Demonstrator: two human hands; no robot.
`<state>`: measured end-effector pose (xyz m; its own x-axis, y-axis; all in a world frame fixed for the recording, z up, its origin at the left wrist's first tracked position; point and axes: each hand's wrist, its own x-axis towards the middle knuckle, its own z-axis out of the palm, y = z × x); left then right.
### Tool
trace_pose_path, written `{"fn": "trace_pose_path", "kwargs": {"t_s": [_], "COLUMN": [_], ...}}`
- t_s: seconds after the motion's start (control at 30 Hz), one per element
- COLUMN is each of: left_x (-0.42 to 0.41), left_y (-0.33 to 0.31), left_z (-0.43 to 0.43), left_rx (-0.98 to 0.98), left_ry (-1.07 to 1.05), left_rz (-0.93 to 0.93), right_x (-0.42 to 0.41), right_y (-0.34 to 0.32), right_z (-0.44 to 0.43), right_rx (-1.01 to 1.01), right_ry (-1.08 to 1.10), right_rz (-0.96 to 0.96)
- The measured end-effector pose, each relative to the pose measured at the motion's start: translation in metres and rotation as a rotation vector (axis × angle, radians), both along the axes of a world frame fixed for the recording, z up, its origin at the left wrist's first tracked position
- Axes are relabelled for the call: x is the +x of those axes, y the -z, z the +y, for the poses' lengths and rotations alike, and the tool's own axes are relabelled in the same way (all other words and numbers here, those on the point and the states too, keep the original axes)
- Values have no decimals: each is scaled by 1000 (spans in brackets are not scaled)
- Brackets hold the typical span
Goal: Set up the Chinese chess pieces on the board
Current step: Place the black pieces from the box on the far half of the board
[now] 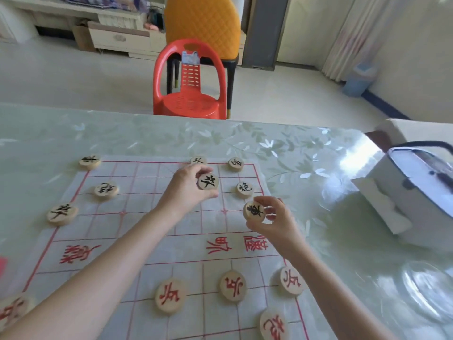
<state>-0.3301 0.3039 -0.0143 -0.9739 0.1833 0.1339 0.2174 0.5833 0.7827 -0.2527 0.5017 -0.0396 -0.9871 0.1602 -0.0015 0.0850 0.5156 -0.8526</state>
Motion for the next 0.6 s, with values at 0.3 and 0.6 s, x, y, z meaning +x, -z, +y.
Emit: {"fn": "trace_pose_path", "kwargs": {"t_s": [0.3,0.6], "left_x": [-18,1], "left_y": [0,16], "left_z": [52,80], "left_rx": [9,-12], "left_ry": [61,116], "left_rz": [4,-17], "right_x": [-18,-131], "right_y": [11,3], "right_z": [47,51], "right_rx": [7,32], "right_ry": [68,95], "right_rz": [36,59]}}
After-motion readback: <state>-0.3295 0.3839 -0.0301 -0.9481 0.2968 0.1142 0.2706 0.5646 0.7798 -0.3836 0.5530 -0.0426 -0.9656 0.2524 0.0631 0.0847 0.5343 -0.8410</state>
